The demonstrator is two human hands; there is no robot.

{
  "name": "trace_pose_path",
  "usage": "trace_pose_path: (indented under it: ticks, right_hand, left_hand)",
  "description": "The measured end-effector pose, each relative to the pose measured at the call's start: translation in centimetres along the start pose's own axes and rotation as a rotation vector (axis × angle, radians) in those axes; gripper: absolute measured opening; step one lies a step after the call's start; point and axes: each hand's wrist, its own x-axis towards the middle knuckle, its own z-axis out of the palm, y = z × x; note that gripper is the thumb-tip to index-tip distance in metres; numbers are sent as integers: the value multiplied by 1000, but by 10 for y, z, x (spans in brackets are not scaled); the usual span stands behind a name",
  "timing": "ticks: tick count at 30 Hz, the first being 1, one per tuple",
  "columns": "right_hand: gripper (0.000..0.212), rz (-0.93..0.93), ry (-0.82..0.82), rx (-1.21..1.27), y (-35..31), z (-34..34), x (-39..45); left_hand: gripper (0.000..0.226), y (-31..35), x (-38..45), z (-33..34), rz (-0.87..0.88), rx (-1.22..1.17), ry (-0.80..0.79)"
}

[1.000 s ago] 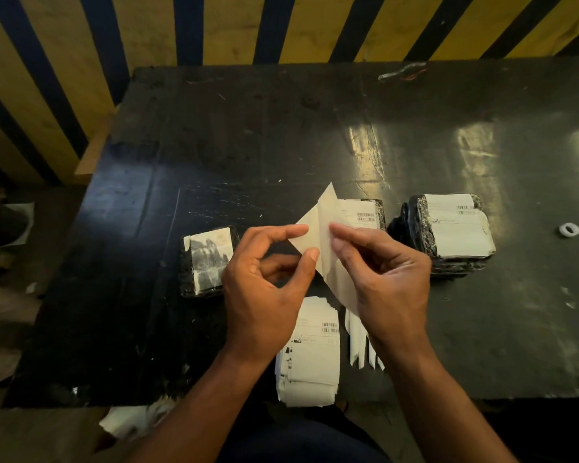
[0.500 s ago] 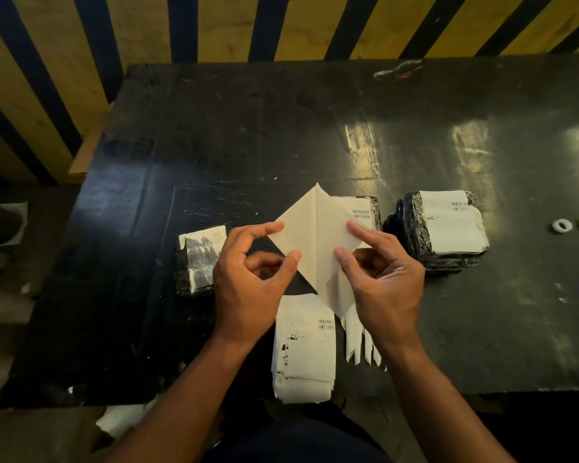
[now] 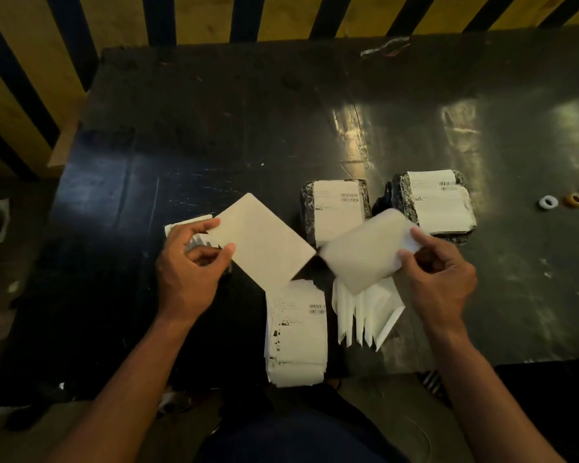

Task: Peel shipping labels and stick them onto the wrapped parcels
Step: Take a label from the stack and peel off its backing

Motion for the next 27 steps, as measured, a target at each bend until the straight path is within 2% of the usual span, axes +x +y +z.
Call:
trace_pose_path:
  ticks: [2, 4, 8, 14, 19, 23, 27]
  right_hand:
    - [41, -34, 82, -81, 9, -17, 9]
    - [40, -84, 81, -159, 16, -29, 13]
    - [41, -80, -69, -263, 36, -26, 1]
    - [35, 104, -259, -348, 93, 13, -34]
    - [36, 166, -401, -503, 122, 31, -45]
    - [42, 110, -490, -648, 128, 29, -41]
    - [39, -20, -428, -675, 114, 22, -40]
  left_hand:
    - [39, -7, 3, -5, -9, 5, 4]
    - [39, -11, 1, -3, -7, 28, -15]
    - [41, -13, -15, 16, 3, 19, -93]
    - [47, -24, -38, 42, -35, 7, -176]
    - [51, -24, -47, 54, -44, 21, -209]
    - [51, -17, -47, 63, -33, 18, -204]
    - [50, -11, -41, 69, -27, -6, -192]
